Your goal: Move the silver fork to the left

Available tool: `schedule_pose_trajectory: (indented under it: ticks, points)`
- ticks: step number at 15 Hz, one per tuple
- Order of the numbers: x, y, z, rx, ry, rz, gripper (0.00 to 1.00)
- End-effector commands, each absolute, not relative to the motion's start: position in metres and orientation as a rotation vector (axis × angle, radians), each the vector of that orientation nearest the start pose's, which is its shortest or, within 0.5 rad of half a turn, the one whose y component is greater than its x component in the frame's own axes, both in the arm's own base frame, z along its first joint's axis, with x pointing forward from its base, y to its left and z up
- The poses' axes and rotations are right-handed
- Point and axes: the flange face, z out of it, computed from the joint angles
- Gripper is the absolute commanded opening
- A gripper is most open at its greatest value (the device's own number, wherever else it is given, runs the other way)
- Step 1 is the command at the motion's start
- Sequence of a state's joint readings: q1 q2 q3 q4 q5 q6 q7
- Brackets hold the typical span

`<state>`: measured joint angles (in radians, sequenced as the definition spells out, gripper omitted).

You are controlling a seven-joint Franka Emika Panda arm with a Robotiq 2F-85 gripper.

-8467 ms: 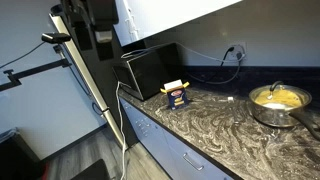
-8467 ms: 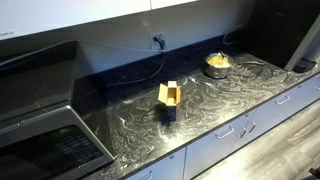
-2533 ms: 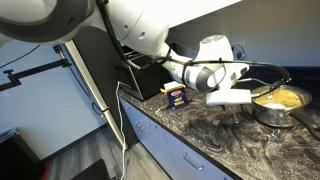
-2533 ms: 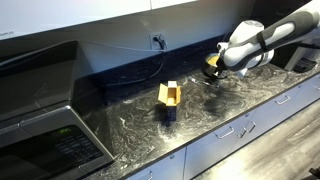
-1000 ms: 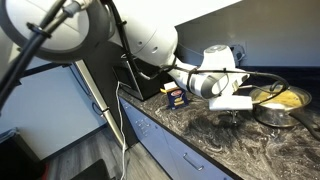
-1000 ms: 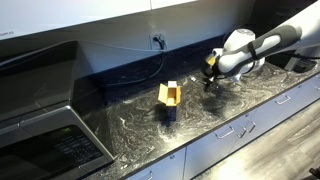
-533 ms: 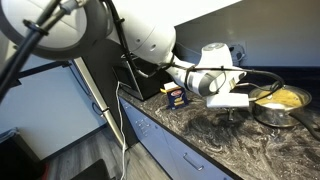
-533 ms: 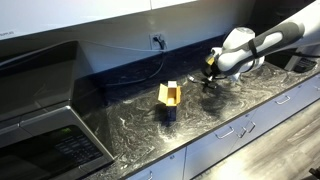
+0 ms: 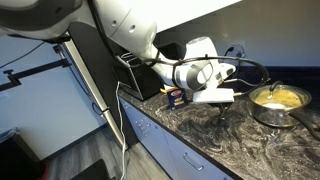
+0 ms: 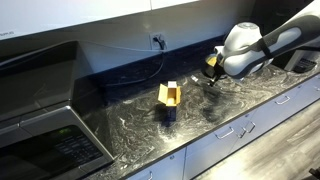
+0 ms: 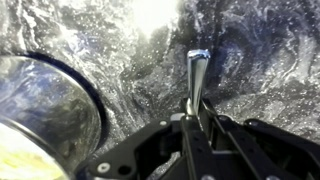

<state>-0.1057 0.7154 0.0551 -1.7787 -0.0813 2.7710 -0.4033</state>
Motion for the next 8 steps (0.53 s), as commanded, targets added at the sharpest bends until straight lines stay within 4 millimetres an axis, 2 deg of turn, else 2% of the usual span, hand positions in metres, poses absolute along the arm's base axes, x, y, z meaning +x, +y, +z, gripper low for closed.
schedule_pose_trajectory:
  ticks: [1, 4, 8]
  points:
    - [0.651, -0.002, 0.195, -3.134, -0.65, -0.383, 0.03]
    - [0.637, 0.028, 0.19, -3.115, -0.706, -0.351, 0.03]
    - [0.624, 0.055, 0.183, -3.069, -0.777, -0.328, 0.03]
